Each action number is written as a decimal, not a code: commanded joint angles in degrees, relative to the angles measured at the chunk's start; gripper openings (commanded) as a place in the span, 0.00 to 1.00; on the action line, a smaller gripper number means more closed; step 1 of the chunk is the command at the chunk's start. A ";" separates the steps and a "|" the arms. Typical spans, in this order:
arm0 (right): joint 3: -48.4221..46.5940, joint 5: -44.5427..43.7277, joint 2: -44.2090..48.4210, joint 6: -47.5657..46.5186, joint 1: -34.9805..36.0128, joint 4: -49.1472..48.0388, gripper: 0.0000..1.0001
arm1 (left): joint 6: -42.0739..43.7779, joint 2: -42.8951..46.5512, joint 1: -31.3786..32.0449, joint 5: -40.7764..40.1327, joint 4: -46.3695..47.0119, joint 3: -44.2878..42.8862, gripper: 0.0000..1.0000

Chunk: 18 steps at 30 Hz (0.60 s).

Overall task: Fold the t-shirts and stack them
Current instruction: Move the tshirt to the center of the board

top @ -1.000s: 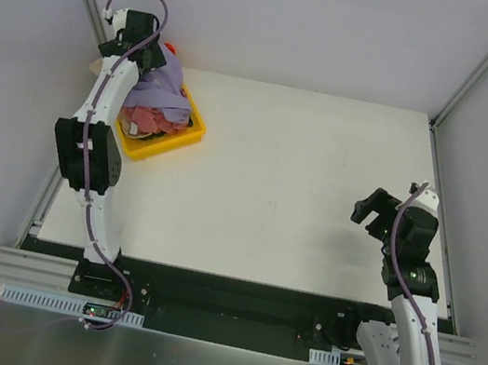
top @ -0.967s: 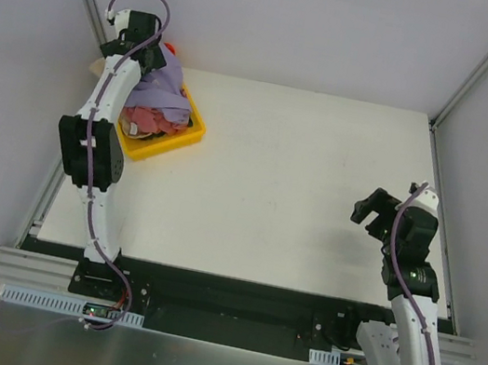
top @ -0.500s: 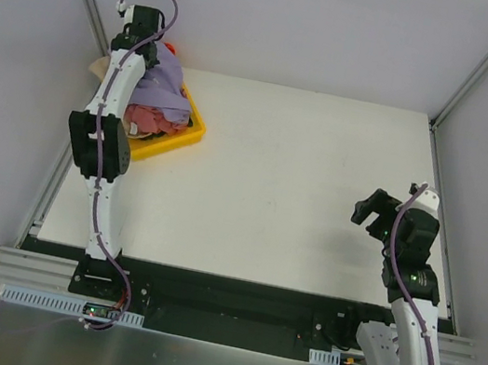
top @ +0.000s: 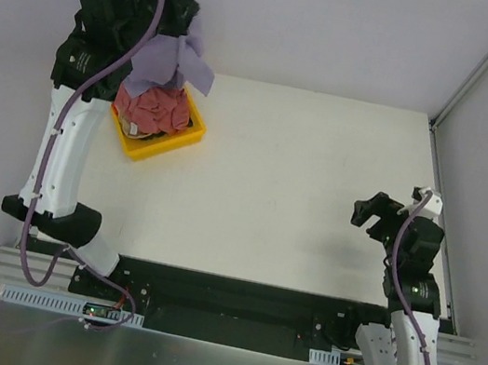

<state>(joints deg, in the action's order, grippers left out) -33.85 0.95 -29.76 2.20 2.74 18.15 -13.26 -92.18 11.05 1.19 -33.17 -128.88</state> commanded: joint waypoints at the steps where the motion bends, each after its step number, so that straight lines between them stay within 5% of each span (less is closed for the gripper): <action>1: -1.05 0.90 1.98 -0.44 -0.19 -2.77 0.96 | 2.63 2.18 8.45 12.06 5.04 -3.12 0.00; 18: 1.50 -7.01 9.19 0.44 -0.19 -4.70 0.96 | -1.69 -9.59 34.37 22.54 17.78 -18.34 0.00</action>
<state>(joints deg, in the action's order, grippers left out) -33.26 -3.51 -22.31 2.37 2.74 16.93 -15.68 -101.91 39.94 20.01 -24.14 -144.16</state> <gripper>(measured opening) 0.959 0.026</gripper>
